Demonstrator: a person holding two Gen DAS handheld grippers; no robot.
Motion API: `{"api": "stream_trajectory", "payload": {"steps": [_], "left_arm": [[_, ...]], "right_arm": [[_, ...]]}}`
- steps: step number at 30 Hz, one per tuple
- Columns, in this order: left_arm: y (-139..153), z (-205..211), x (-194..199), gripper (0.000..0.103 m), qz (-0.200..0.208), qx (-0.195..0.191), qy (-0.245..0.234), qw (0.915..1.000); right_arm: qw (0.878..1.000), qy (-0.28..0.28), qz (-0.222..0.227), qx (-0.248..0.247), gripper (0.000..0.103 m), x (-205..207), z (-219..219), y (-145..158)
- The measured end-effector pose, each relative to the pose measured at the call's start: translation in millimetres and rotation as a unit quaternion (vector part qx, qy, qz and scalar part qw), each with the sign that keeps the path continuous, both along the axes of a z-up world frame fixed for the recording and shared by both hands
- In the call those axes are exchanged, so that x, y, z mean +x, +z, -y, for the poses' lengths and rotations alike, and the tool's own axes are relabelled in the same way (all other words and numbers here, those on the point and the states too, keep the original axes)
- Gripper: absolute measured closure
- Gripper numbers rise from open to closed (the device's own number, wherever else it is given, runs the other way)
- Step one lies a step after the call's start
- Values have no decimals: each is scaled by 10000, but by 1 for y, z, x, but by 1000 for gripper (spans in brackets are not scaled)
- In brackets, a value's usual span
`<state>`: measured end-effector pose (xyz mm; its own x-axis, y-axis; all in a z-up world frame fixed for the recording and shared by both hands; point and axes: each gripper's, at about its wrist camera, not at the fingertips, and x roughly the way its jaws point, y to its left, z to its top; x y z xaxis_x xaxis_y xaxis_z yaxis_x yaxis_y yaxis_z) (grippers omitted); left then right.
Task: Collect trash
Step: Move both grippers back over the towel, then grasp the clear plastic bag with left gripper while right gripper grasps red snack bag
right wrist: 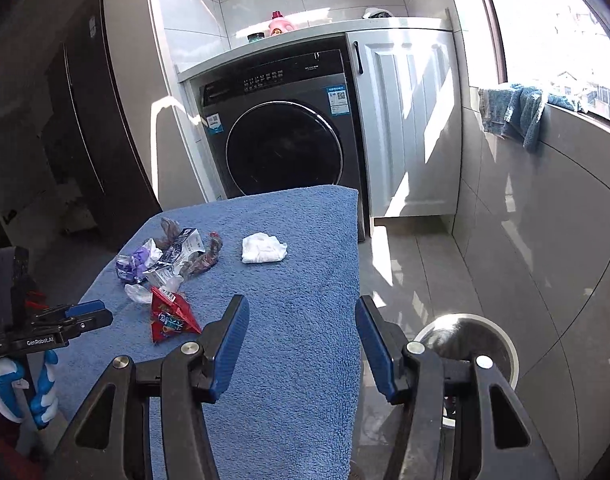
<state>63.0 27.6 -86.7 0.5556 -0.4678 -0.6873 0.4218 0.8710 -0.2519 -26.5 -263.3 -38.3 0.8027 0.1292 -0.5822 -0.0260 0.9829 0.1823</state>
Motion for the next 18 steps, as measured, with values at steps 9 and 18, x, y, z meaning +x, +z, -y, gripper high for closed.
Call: {"api": "stream_trajectory", "payload": {"steps": [9,18], "left_arm": [[-30,-39,69,40,-593,-448,454,9962],[-68,-36,105,73,-1294,-1014,281,9860]], "right_arm": [[9917,1171,-512,-166,49,61,-78,-27],[9745,2019,-962,-159,51,120,-131,-68]]}}
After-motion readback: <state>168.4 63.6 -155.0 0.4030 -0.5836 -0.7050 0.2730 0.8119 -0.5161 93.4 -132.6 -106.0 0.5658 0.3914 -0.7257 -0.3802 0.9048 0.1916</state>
